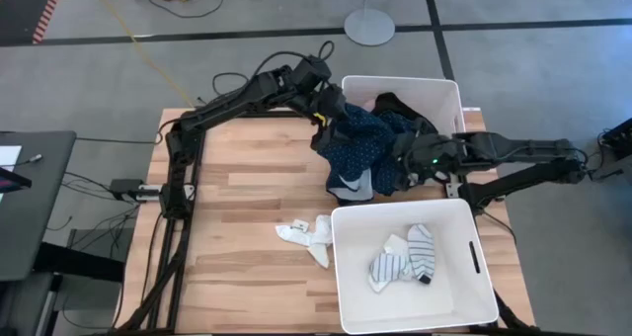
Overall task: Sort clothes
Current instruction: Put the blue polo shirt into the top white laundry bin
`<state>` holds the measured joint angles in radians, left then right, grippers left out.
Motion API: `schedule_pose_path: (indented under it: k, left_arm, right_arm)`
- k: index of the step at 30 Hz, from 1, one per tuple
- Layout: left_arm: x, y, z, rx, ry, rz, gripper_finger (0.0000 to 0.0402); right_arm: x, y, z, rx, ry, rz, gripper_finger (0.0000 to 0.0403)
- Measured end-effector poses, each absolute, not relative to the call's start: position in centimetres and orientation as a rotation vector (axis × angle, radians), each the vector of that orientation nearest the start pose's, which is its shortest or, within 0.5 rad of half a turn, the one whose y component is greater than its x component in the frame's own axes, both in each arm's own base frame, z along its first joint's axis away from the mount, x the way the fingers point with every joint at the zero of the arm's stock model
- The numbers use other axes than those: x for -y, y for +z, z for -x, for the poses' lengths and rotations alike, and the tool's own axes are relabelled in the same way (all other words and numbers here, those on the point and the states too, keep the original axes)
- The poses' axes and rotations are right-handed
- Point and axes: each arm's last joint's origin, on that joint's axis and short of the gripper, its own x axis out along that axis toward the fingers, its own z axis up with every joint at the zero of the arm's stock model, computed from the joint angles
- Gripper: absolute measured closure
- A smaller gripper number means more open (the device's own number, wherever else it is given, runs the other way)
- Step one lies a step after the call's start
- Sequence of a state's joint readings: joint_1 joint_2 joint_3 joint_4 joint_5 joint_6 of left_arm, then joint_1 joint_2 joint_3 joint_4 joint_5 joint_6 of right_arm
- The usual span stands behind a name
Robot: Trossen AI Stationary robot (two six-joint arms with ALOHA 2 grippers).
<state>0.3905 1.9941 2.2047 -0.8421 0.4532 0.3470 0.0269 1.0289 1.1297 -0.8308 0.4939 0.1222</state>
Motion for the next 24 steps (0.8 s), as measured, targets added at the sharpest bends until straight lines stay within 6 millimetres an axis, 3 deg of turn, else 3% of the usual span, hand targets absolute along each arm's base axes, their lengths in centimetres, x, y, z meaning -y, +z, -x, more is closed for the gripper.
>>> schedule_pose_path:
  k: [9,17,24]
  left_arm:
    - [-13.0,42.3,-37.1,-0.629,-0.174,-0.064,0.0125]
    - [-8.8,41.9,-36.0,-0.819,-0.205,-0.087,0.0125]
    - [-4.7,41.3,-36.2,-0.913,-0.272,-0.122,0.0125]
  right_arm:
    - [1.3,38.1,-16.5,-0.446,-0.617,0.1,0.0402]
    - [1.9,39.6,-14.5,-0.347,-0.864,0.171,0.0402]
    - [3.6,39.0,-14.0,-0.422,-1.044,0.194,0.0403]
